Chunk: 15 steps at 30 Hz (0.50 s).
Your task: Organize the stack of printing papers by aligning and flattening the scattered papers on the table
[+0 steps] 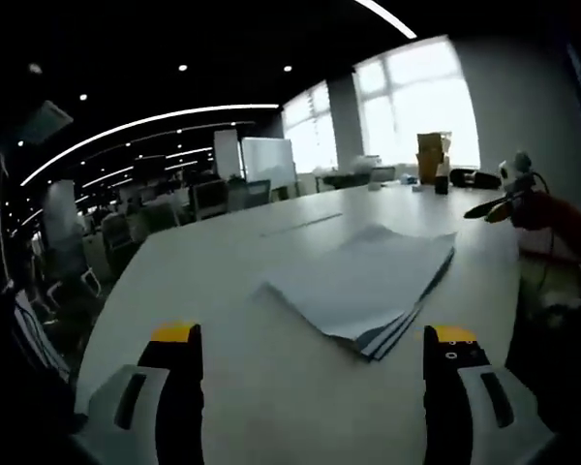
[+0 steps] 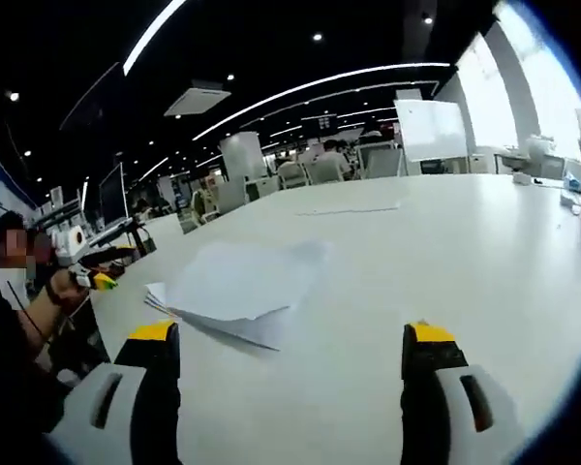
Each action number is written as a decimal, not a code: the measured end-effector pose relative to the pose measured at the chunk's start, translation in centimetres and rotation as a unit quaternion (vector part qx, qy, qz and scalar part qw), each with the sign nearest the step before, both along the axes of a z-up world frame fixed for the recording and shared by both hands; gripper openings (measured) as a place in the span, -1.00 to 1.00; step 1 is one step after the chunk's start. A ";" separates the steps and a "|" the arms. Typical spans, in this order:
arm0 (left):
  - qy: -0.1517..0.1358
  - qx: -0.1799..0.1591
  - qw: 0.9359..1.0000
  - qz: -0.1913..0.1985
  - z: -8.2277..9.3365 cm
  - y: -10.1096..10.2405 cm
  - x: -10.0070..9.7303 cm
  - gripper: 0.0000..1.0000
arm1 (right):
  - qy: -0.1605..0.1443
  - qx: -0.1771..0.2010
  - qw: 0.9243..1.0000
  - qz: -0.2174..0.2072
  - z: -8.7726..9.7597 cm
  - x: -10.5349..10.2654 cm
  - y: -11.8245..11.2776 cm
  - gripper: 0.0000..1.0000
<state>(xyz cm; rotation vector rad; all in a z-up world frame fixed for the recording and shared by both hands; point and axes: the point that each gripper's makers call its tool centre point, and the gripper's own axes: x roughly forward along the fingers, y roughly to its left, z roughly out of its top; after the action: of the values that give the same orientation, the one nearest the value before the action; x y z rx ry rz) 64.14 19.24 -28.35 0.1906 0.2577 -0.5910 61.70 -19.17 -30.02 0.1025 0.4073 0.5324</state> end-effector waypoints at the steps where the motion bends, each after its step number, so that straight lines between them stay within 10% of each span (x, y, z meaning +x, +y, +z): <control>1: 0.001 0.002 1.000 0.002 0.1 0.2 -0.2 0.94 | 0.003 -0.004 1.000 0.000 0.0 -0.3 -0.1 0.80; 15: 0.014 0.027 0.999 0.026 2.3 2.8 -3.5 0.94 | 0.053 -0.092 0.994 -0.005 0.8 -3.8 -2.1 0.80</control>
<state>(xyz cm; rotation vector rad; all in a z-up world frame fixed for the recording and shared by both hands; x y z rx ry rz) 60.68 22.01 -26.08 0.2277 0.3045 -0.5362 57.90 -21.25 -29.26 -0.0461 0.5567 0.4791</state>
